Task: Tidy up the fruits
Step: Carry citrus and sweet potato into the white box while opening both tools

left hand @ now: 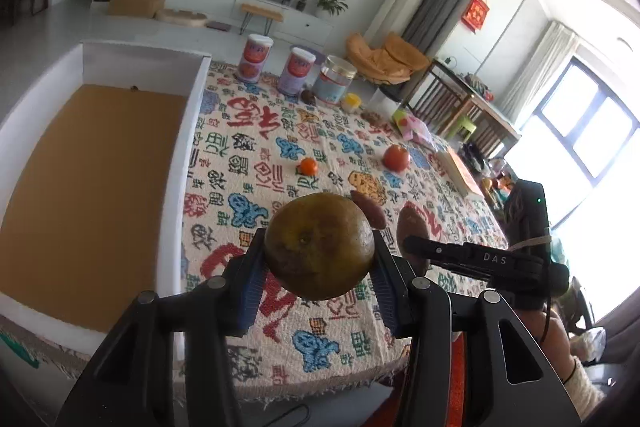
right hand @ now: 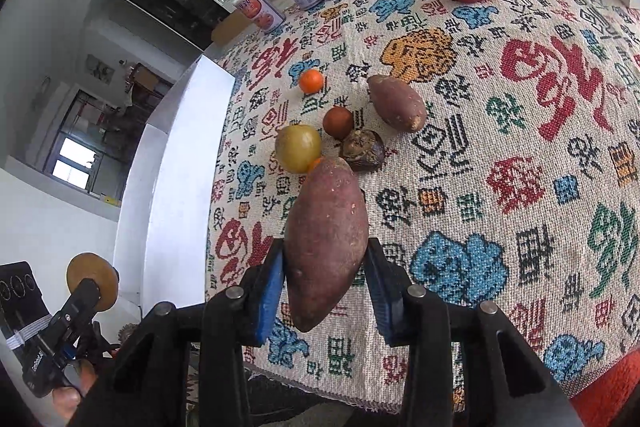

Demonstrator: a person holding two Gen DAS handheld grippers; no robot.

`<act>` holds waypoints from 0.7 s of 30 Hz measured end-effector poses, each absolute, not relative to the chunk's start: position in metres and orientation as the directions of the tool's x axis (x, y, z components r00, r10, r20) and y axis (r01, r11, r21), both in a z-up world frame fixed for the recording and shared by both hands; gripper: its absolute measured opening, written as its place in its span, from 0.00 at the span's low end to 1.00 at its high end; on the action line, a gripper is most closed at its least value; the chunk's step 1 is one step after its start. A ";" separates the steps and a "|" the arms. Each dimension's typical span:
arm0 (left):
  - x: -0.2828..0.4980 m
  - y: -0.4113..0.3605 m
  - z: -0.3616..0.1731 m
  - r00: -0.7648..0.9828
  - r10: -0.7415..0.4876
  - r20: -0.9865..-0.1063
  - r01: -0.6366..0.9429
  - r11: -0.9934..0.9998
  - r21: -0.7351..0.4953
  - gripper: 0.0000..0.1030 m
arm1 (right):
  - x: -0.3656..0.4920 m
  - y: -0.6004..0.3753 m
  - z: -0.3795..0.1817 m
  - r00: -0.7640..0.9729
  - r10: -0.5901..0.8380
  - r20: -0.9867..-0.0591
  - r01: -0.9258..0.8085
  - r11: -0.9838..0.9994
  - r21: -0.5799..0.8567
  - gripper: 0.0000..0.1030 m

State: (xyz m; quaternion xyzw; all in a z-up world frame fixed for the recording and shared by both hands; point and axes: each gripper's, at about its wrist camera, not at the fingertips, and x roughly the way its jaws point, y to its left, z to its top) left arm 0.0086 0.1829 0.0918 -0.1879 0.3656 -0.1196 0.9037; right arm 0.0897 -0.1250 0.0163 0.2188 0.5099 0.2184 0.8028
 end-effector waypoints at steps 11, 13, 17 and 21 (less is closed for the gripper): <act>0.052 0.328 0.019 0.617 0.111 -0.779 -0.368 0.916 -0.160 0.48 | 0.102 0.140 0.054 0.167 0.711 -0.683 -0.580 0.631 0.514 0.38; 0.051 0.338 0.004 0.587 0.114 -0.801 -0.393 0.906 -0.158 0.48 | 0.103 0.170 0.037 0.134 0.689 -0.713 -0.595 0.631 0.498 0.38; 0.048 0.345 -0.015 0.549 0.120 -0.827 -0.426 0.892 -0.153 0.50 | 0.101 0.199 0.012 0.104 0.650 -0.753 -0.601 0.644 0.473 0.39; 0.035 0.340 -0.012 0.568 0.172 -0.805 -0.452 0.882 -0.131 0.71 | 0.104 0.188 0.008 0.166 0.642 -0.748 -0.586 0.675 0.449 0.68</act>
